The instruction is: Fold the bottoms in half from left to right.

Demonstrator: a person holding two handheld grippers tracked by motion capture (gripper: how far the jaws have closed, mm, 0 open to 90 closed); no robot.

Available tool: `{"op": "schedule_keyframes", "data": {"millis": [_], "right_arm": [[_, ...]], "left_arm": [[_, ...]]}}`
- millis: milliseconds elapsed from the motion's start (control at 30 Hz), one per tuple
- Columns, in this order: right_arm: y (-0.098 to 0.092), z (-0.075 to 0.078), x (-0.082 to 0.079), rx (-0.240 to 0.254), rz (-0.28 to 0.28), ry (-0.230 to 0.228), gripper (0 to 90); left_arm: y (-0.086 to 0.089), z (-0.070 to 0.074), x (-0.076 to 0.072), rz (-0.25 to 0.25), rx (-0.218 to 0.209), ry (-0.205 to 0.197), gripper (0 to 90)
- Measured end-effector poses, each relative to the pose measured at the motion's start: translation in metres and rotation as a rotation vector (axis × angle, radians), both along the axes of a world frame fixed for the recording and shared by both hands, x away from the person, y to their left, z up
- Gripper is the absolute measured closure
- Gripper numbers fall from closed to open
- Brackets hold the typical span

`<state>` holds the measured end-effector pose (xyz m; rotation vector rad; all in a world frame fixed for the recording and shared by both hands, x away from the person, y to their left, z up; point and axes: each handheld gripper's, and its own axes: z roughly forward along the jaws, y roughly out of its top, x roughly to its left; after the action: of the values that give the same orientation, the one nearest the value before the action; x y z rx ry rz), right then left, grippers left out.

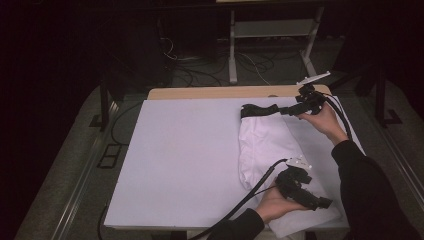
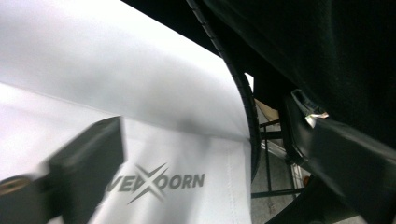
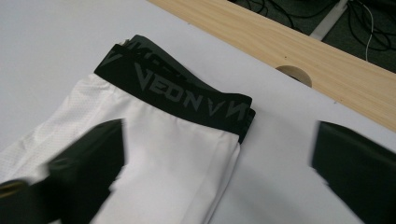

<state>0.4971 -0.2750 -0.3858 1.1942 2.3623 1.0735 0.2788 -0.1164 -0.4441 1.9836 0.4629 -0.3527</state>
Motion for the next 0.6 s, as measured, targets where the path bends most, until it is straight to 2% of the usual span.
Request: {"op": "schedule_keyframes", "data": {"millis": [167, 233, 300, 467, 600], "right_arm": [[-0.004, 0.005, -0.006, 0.047, -0.007, -0.014, 0.0], [-0.004, 0.007, -0.009, 0.057, -0.008, -0.021, 0.0], [-0.004, 0.007, -0.012, 0.068, -0.005, -0.014, 0.0], [-0.005, 0.004, -0.021, 0.085, 0.009, -0.006, 2.5], [-0.006, -0.001, -0.025, 0.093, -0.003, -0.006, 0.0]], "left_arm": [[0.01, 0.006, 0.004, 0.008, 0.013, -0.025, 0.0], [0.016, 0.009, 0.006, 0.026, 0.01, -0.031, 0.0], [0.022, 0.012, 0.009, 0.035, 0.01, -0.036, 0.0], [0.045, 0.019, 0.016, 0.097, 0.02, -0.071, 0.0], [0.064, 0.024, 0.026, 0.135, 0.013, -0.082, 0.0]]}}
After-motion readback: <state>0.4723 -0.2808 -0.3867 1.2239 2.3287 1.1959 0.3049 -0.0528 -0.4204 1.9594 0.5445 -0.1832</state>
